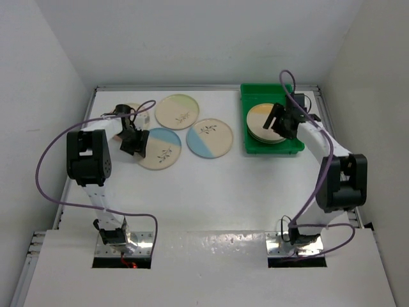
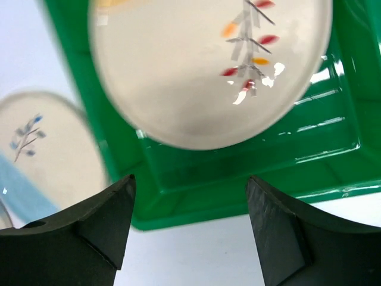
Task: Place the plates into the plastic bin on the countertop
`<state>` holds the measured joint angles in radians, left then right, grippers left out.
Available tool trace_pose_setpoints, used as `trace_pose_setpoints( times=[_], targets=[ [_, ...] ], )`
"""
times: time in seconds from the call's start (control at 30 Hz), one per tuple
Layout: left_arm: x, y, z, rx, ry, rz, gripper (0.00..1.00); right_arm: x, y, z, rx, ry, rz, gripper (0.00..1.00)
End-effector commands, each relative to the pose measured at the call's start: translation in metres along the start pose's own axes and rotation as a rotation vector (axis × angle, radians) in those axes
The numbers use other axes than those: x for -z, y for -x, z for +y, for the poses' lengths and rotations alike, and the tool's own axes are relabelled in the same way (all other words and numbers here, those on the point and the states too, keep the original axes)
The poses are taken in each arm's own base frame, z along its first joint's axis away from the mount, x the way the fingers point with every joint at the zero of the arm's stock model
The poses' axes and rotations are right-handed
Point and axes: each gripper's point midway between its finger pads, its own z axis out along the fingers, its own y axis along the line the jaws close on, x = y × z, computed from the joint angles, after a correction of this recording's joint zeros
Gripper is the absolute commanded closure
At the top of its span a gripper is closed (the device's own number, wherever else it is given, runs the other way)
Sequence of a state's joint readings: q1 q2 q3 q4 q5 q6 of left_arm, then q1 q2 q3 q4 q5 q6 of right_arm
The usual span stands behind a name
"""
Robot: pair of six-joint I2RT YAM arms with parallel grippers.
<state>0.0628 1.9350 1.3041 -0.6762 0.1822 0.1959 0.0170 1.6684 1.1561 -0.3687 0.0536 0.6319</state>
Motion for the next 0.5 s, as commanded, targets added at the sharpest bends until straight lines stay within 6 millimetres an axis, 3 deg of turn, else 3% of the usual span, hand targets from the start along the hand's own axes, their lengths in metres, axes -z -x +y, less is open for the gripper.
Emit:
trace_pose_setpoints(
  times=[0.0, 0.07, 0.13, 0.2, 0.23, 0.3, 0.33, 0.37, 0.47],
  targets=[
    [-0.013, -0.002, 0.016, 0.057, 0.045, 0.027, 0.42, 0.031, 0.029, 0.018, 0.134, -0.003, -0.153, 0.27],
    [-0.025, -0.008, 0.009, 0.064, -0.003, 0.052, 0.46, 0.042, 0.029, 0.038, 0.199, 0.059, -0.176, 0.25],
    [-0.032, -0.011, 0.004, 0.066, -0.057, 0.056, 0.69, 0.046, 0.022, 0.058, 0.268, 0.126, -0.177, 0.23],
    [-0.032, -0.006, -0.010, 0.030, -0.150, 0.026, 0.87, 0.051, 0.000, 0.095, 0.399, 0.299, -0.120, 0.23],
    [-0.031, -0.004, -0.014, 0.015, -0.175, 0.017, 1.00, 0.045, -0.019, 0.107, 0.454, 0.349, -0.061, 0.20],
    [-0.025, -0.004, -0.028, -0.067, -0.213, 0.007, 1.00, 0.059, -0.044, 0.145, 0.603, 0.516, 0.014, 0.19],
    [-0.021, -0.002, -0.033, -0.104, -0.221, -0.006, 1.00, 0.047, -0.071, 0.154, 0.649, 0.539, 0.093, 0.18],
    [-0.008, -0.001, -0.039, -0.145, -0.218, -0.027, 1.00, 0.057, -0.081, 0.171, 0.688, 0.588, 0.125, 0.14],
    [0.016, 0.010, -0.058, -0.304, -0.217, -0.099, 1.00, 0.053, -0.125, 0.202, 0.749, 0.698, 0.236, 0.10]
  ],
)
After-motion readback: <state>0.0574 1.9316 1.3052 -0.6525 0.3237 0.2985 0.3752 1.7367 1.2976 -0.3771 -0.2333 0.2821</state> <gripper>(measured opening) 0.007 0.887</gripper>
